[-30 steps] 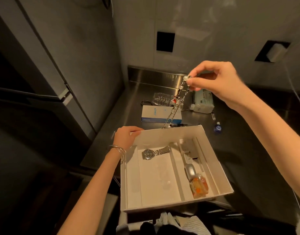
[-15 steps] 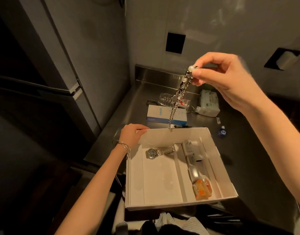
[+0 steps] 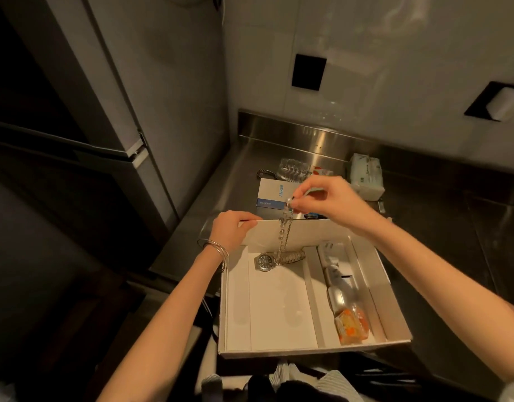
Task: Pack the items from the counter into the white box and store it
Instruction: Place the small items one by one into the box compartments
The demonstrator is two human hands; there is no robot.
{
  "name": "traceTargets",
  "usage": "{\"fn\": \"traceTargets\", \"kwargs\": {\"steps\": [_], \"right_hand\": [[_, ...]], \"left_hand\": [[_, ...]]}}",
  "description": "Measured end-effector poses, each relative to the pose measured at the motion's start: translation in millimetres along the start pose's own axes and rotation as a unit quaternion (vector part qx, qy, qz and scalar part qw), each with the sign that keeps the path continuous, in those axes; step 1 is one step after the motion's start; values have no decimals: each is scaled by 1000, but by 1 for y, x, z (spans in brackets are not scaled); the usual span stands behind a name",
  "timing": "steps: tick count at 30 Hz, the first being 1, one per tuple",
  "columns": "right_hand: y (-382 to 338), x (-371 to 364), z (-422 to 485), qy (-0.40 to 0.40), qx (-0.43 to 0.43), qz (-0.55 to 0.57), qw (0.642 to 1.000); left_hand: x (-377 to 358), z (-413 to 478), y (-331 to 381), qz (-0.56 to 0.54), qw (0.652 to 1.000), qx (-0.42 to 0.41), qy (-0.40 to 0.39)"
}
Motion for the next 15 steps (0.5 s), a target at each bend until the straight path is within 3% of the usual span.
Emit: {"fn": "traceTargets", "kwargs": {"steps": [6,9,15], "right_hand": [[57,-48,16,-21,-32,-84,996],[61,-64,21,19,34,-163,986],[66,-114,18,-34,172,-348,921]], "left_hand": [[0,0,2,7,1000,-4,4],[1,-2,4,5,1000,-9,4],[2,-3,7,3,1000,-5,0]]}}
Point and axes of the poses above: each hand's wrist, its own z-axis towards the middle knuckle, its own x-axis out of the back of the hand, y = z × x, the point moved 9 cm from there along z, towards the middle knuckle, and after that the axes turned 2 degrees about -z, right-handed, at the moved point
